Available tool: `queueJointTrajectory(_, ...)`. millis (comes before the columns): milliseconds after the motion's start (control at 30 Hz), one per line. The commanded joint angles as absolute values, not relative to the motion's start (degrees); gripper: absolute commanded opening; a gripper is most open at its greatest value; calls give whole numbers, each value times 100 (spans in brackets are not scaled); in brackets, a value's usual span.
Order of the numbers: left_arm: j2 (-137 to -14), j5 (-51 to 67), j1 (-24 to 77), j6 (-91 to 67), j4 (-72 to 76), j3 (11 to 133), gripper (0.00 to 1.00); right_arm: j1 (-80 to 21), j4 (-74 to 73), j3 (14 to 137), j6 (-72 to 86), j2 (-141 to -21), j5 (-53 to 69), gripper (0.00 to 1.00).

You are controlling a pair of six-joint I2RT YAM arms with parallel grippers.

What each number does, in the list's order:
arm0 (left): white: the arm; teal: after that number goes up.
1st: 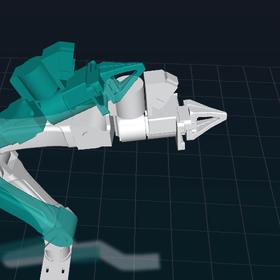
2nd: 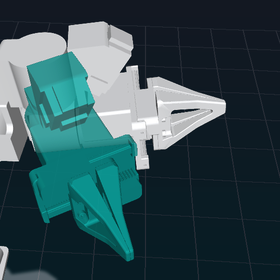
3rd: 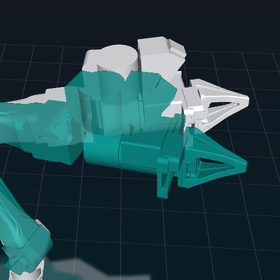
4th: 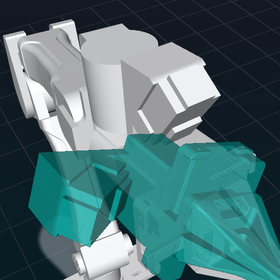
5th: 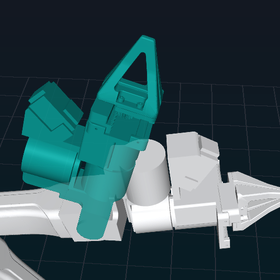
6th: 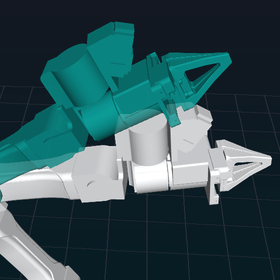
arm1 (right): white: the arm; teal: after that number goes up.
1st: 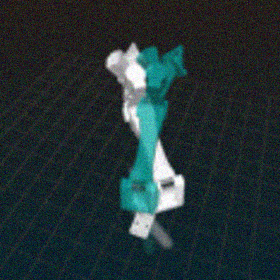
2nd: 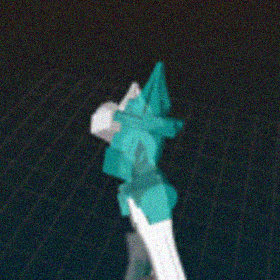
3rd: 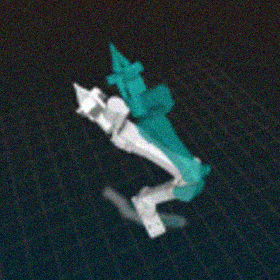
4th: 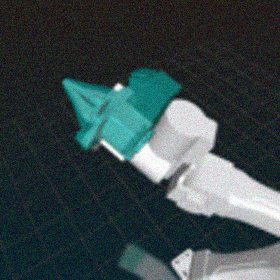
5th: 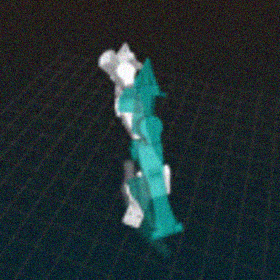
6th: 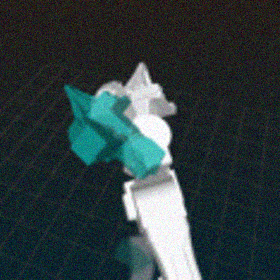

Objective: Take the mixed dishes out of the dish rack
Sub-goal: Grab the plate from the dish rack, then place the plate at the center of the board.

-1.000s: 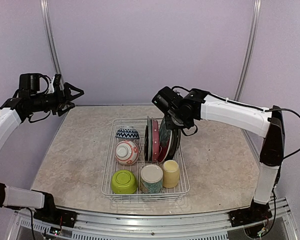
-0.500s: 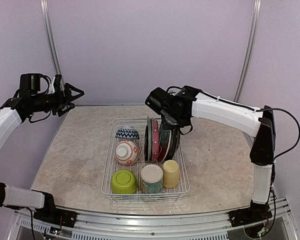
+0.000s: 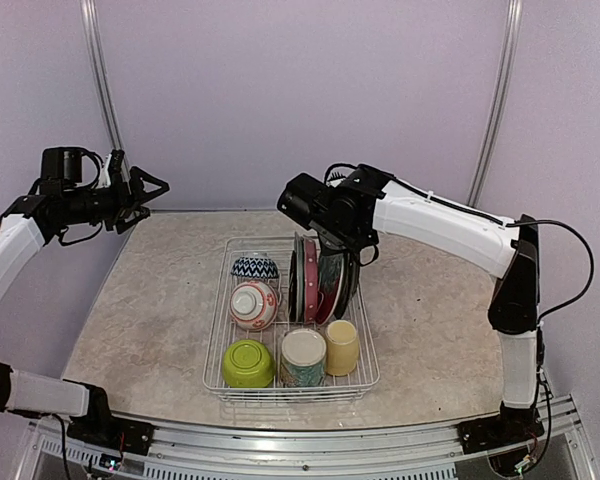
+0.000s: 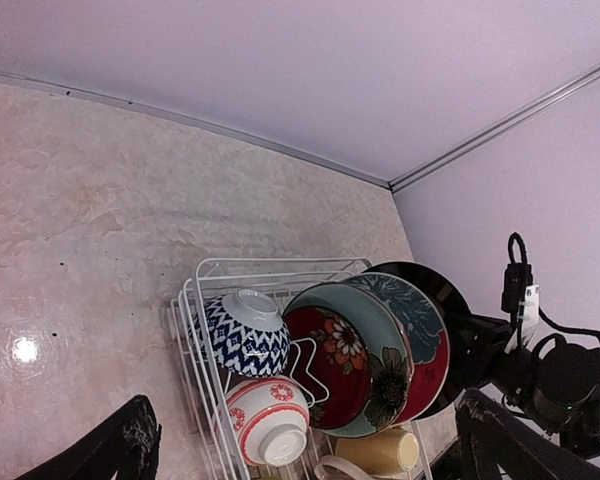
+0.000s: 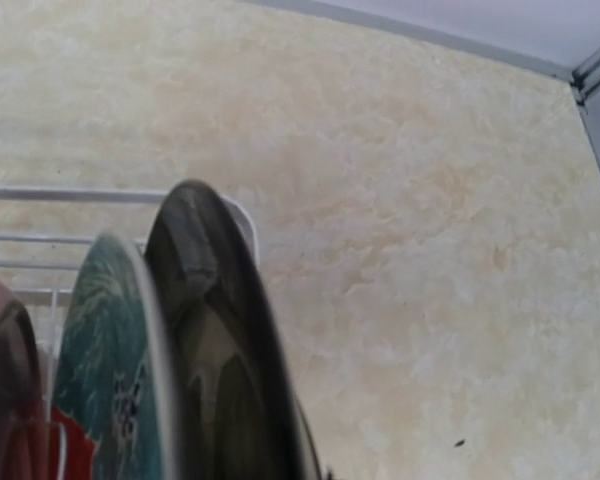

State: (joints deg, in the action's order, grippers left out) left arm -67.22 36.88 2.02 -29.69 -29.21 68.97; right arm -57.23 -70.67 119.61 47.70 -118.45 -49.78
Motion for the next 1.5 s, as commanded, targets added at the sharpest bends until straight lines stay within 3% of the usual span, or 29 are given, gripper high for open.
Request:
queueJointTrajectory(0, -6780, 3617, 241, -2865, -2997, 7073, 99, -5783, -6902, 12108, 4315, -11281, -5883, 0)
queueJointTrajectory(833, -6952, 3583, 237, -2848, -3032, 7084, 99, -5455, -5575, 11889, 3164, -9898, -5617, 0)
queueJointTrajectory(1033, -6952, 3596, 237, -2848, -3025, 7080, 99, -4609, -4079, 10486, 2852, -8725, -4499, 0)
queueJointTrajectory(1467, -6964, 3665, 256, -2865, -3024, 7086, 99, -1529, -2141, 6799, 3694, -6621, -1067, 0)
